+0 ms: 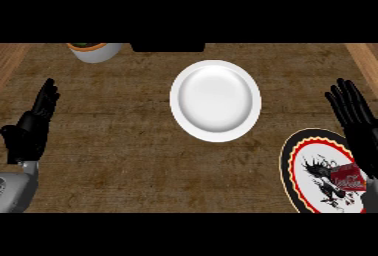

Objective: Pick the can from the plate and place it in the plate

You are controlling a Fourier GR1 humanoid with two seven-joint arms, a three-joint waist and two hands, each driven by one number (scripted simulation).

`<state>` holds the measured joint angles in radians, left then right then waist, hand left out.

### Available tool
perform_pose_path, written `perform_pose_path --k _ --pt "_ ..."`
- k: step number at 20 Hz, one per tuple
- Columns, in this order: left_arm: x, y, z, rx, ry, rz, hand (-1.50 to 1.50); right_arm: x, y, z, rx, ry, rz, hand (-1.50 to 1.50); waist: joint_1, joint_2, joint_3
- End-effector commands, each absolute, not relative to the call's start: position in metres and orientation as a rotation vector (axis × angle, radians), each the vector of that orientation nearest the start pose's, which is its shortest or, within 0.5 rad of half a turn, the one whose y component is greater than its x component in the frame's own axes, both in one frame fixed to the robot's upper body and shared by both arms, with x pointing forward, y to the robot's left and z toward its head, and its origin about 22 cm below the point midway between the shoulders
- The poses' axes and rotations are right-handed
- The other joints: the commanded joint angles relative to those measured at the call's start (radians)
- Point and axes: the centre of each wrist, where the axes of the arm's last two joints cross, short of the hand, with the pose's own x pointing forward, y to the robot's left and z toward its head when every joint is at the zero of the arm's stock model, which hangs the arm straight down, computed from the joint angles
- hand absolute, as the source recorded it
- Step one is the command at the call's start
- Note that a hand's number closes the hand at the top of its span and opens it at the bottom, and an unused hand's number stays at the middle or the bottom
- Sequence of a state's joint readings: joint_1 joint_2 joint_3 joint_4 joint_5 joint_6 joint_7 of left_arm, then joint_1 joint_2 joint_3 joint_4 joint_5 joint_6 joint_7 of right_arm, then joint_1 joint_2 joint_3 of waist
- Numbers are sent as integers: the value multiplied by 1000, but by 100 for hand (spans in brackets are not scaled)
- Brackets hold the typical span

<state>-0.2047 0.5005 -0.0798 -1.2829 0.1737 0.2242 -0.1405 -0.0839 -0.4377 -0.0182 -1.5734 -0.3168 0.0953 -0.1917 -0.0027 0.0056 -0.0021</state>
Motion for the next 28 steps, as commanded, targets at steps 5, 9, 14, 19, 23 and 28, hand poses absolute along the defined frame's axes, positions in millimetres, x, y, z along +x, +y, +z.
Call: perform_pose_path --k 5,9,14,19,23,28 --pt "269 312 0 245 -1591 -142 0 284 -330 63 -249 -1591 -313 150 21 -5 -1" --pt "262 307 -14 190 -1527 -132 0 257 -387 52 -918 -1539 -275 -150 -12 1 -5" --pt "259 299 -11 174 -1535 -154 0 254 -285 0 -997 -1626 -360 -150 11 -7 2" --pt "252 302 -21 168 -1523 -123 0 222 -274 7 -1142 -1584 -333 -150 -3 -8 0" --pt "263 294 -5 173 -1515 -143 0 191 -284 22 -1239 -1486 -331 -150 -9 -8 0" --pt "254 314 -9 169 -1503 -151 0 163 -308 31 -1258 -1194 -121 -150 -9 -5 -3"
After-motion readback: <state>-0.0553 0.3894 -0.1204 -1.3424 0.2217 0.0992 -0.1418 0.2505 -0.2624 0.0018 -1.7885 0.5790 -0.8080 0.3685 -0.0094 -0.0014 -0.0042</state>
